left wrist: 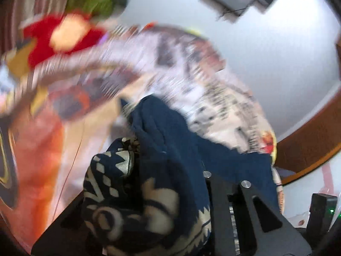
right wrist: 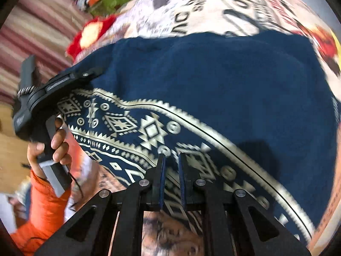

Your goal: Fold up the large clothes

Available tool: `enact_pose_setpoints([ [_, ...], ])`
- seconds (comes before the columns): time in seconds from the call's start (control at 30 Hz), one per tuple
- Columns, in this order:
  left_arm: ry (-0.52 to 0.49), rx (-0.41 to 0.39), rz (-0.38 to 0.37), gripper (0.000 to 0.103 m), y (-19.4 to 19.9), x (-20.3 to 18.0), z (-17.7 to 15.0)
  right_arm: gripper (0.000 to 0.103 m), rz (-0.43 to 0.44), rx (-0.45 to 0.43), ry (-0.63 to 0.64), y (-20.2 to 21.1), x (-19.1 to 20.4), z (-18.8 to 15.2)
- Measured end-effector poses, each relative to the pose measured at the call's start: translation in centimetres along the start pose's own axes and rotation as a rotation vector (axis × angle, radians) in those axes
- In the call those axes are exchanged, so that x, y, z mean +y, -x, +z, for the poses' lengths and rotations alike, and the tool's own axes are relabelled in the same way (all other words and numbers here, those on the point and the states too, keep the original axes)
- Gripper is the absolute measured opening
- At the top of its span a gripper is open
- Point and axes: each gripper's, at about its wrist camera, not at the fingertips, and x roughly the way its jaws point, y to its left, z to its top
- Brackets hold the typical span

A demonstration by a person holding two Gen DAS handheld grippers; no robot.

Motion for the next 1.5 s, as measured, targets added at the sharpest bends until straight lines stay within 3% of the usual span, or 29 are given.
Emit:
enact_pose_setpoints([
  [0.13, -0.19, -0.083, -0.035, 0.021, 2.3, -8.7, 1.2, 0.008, 0.006, -0.091, -0.07, 4.2, -2.6, -1.8],
  [0.27, -0.387, -0.109, -0.092, 0.021, 2.4, -17.6, -1.2, 0.008, -0.008, -0.199, -0.143, 9.2, -5.7, -5.0],
  [0.4, -0.51, 0.008, -0.185, 0.021, 0.0, -23.4, -6.3, 0.008, -0.059, -0.289, -0.197, 13.4, -8.1, -7.8],
  [0.53, -0.602, 0.248, -0.235, 0.021, -4.6, -26.0, -12.3, 0.008, -0.108, -0.35, -0.252, 16.6, -10.7, -10.9],
  [0.63, -0.646, 0.362, -0.222, 0.021, -6.7, -26.0, -15.4, 0.008, -0.118, -0.363, -0.29, 17.6, -12.2, -12.9],
  [0.7, -0.677, 0.372, -0.225, 0.022, -6.7, -26.4, -16.1, 0.008, -0.117, -0.368, -0.31, 18.2, -13.2, -13.6],
  [0.87, -0.758, 0.421, -0.268, 0.059, -4.3, -26.3, -16.8, 0.008, -0.096, -0.384, -0.341, 18.3, -14.1, -14.2],
  [0.93, -0.766, 0.424, -0.279, 0.067, -2.9, -26.3, -16.9, 0.008, -0.088, -0.39, -0.346, 18.4, -14.4, -14.1],
  [1.13, -0.672, 0.421, -0.415, 0.068, 3.1, -25.3, -14.6, 0.008, -0.076, -0.427, -0.3, 19.1, -13.3, -13.5],
  [1.23, -0.639, 0.341, -0.428, 0.07, 5.6, -24.2, -11.9, 0.008, -0.076, -0.444, -0.264, 19.5, -12.1, -13.0],
  [1.33, -0.634, 0.202, -0.375, 0.086, 7.1, -22.1, -9.1, 0.008, -0.075, -0.457, -0.22, 19.7, -10.9, -12.1],
  [1.4, -0.637, 0.152, -0.303, 0.088, 6.5, -20.8, -8.1, 0.008, -0.075, -0.457, -0.203, 19.5, -10.2, -11.4],
  [1.5, -0.628, 0.215, -0.192, 0.088, 3.4, -18.0, -8.1, 0.008, -0.073, -0.431, -0.174, 18.1, -9.1, -10.1],
])
